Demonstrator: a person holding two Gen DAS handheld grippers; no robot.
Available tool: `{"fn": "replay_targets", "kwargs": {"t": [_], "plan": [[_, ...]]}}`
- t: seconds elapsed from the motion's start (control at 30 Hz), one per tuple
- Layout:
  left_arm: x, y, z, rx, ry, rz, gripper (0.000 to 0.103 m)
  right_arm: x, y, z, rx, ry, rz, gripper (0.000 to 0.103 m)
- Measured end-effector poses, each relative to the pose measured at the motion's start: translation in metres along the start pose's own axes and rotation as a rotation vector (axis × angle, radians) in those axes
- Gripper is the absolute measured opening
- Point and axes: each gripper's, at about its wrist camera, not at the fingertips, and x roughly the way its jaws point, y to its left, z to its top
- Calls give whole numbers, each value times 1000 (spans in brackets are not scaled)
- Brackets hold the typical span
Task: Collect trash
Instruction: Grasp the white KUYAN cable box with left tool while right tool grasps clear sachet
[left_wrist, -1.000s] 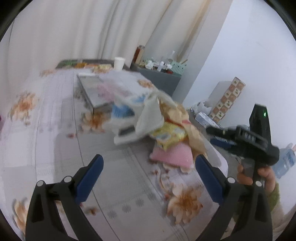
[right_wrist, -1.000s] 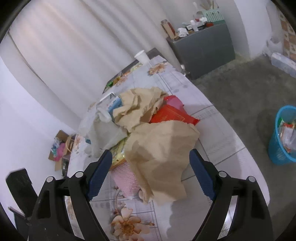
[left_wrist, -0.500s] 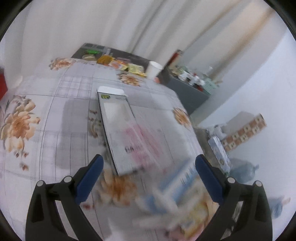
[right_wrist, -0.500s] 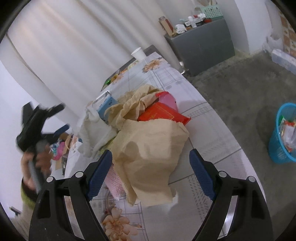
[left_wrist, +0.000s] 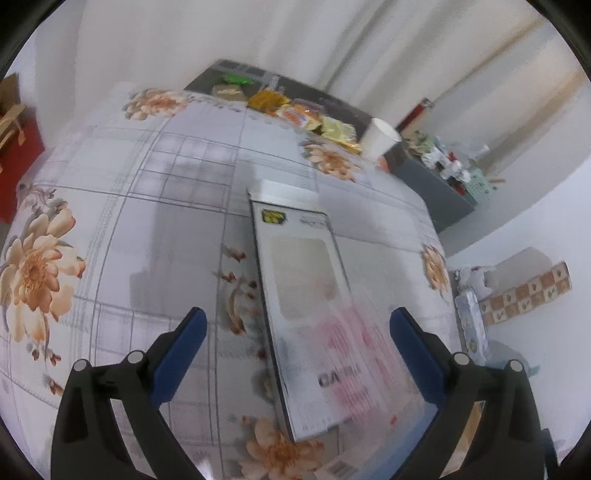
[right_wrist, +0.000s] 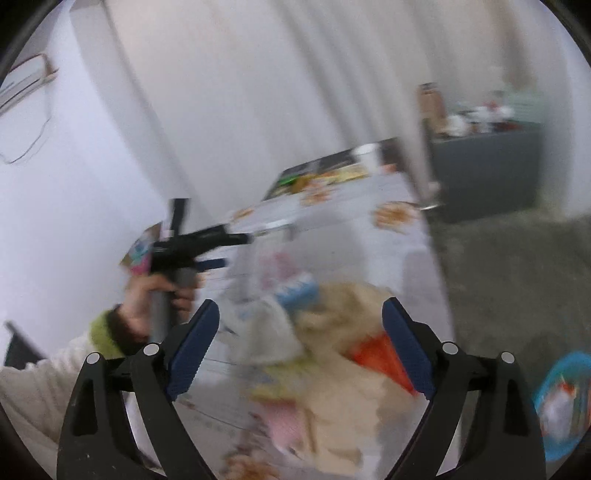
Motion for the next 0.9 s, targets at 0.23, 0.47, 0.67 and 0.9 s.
{"fn": "replay_targets", "kwargs": {"t": [0.23,0.47,0.67,0.9], "plan": [[6,8,10,-24,26,20,97,135,39,62,-156,380,25,91],[8,29,7,-56,54,7,97,247,42,55,-325,742,-42,91],[11,44,10,-80,62,7,97,279,30,49,-298,862,-54,91],[14,44,11,-69,69,-15,97,304,28,44,-337,935,-127,93]]}}
